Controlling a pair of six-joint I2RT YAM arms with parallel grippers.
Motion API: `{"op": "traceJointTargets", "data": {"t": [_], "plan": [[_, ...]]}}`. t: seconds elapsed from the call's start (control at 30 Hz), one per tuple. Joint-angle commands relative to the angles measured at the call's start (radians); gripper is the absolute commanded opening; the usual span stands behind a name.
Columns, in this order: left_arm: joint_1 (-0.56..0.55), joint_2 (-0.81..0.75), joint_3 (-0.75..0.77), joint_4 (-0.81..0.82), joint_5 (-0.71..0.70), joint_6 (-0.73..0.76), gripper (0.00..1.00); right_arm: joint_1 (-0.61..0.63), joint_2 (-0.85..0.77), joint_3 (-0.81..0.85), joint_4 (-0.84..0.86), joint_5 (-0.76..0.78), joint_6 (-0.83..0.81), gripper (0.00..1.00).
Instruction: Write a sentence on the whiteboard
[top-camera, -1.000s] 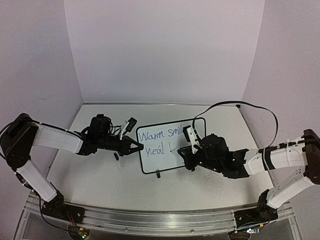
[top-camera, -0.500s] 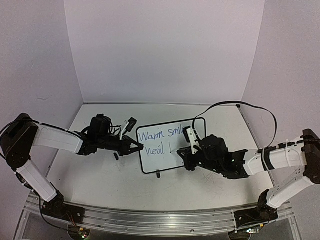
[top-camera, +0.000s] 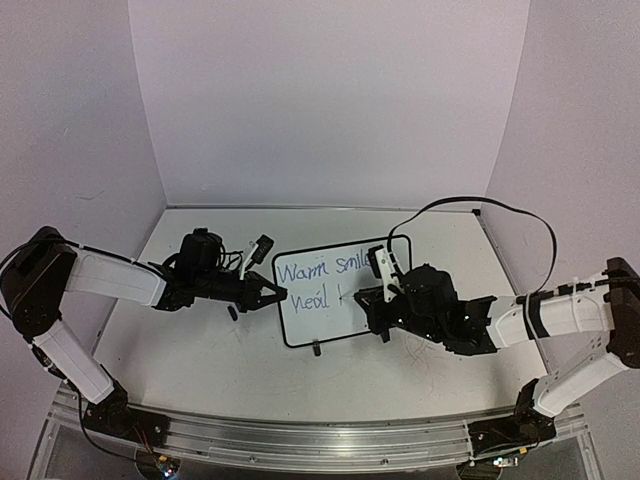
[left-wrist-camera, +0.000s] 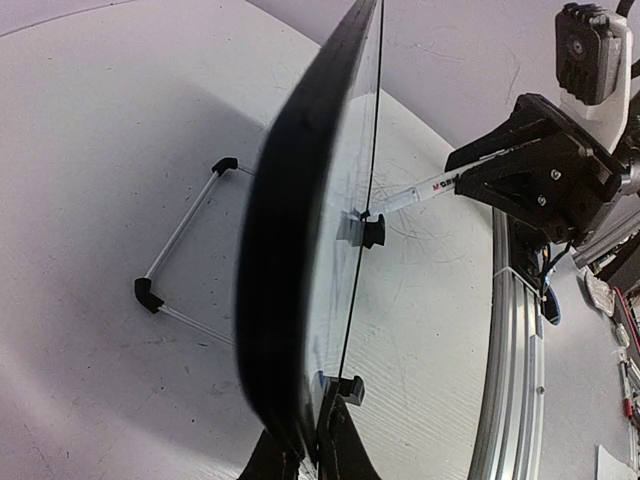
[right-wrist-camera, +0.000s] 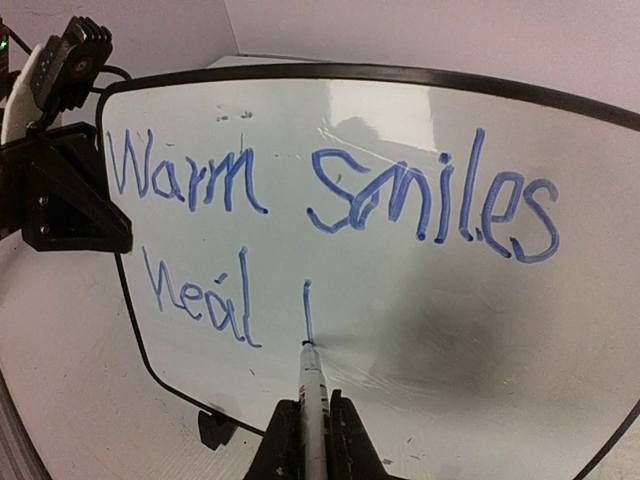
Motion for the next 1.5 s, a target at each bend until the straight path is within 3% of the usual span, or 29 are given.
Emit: {"op": "traceJointTargets", "data": {"t": [0.0,0.37,0.9,1.23,1.47], "plan": [[0.01,-0.012,0.008,-0.053,-0.163,0.057,0.0,-0.024,-0.014,0.042,0.044,0.071,-0.001,0.0],[0.01,-0.002,0.013,-0.056,-0.159,0.059,0.0,-0.024,-0.059,-0.007,0.024,0.115,0.038,0.0],[0.009,-0.004,0.015,-0.059,-0.159,0.056,0.0,-0.015,0.004,-0.04,-0.024,0.017,0.052,0.0],[0.009,-0.005,0.014,-0.064,-0.16,0.056,0.0,-0.015,-0.074,-0.059,-0.036,0.09,0.059,0.0],[0.01,-0.008,0.017,-0.066,-0.16,0.057,0.0,-0.019,-0.108,-0.076,0.065,-0.057,0.043,0.0]]}}
